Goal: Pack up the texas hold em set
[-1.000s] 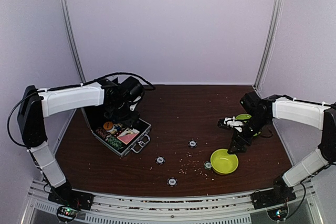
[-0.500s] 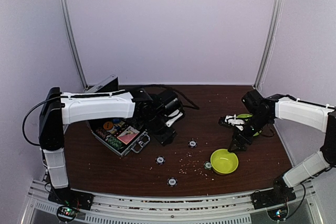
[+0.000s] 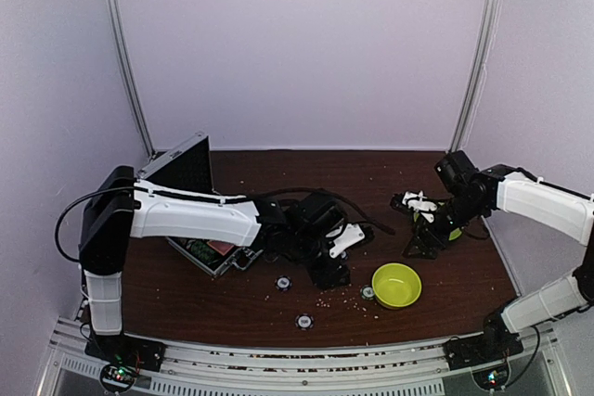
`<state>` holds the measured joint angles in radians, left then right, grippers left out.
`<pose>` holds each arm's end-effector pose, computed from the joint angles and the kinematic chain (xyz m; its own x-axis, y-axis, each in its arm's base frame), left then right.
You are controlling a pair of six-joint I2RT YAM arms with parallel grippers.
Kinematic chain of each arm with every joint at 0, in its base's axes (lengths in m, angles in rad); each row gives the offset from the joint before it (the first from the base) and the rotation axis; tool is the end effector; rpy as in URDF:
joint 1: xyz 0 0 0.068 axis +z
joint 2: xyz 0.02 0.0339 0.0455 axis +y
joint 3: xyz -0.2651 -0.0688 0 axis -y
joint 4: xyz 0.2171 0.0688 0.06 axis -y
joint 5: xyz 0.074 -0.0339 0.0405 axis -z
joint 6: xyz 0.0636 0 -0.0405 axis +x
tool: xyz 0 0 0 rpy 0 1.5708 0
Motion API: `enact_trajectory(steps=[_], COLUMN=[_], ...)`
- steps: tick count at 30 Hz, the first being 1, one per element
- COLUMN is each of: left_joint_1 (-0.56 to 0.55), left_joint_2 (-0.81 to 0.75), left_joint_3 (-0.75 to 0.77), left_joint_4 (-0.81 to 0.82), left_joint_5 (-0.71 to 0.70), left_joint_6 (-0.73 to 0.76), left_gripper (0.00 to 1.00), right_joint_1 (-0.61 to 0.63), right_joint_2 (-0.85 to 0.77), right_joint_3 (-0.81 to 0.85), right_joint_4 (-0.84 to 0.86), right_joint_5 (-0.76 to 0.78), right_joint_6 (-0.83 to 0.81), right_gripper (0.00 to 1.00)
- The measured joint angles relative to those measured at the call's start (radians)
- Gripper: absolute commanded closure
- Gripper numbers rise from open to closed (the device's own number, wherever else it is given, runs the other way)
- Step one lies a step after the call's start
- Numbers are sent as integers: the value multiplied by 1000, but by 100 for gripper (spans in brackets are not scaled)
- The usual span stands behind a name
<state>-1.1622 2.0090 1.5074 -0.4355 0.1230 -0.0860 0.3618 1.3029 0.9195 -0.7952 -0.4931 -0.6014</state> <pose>0.1648 -0.4003 0.1913 -0.3997 0.7086 -0.5814 0.9086 0.3900 -0.1494 0.1982 0.1072 0.2234 -0.4405 -0.6996 -0.5626 -0.8856 0.4414 0.1444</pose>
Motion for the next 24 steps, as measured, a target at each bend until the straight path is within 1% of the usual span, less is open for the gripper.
enact_trajectory(steps=[7,11,15,24], left_joint_1=[-2,-14,-24,-24], left_joint_2=[68,109,150,205], left_joint_3=[-83,-89,-68,-6], left_joint_4=[225,316,344,343], left_joint_5=[47,63,65,112], left_joint_6=[44,71,108,195], left_gripper=[43,42,42,42], right_joint_1=[-33,-40,-46,-52], right_joint_2=[-43,-45,-46,-46], right_joint_3=[0,0,0,0], right_joint_4=[29,35,38,44], right_joint_5=[-1,0,-1,-3], right_joint_6=[16,25,26,26], right_gripper=[14,14,14,13])
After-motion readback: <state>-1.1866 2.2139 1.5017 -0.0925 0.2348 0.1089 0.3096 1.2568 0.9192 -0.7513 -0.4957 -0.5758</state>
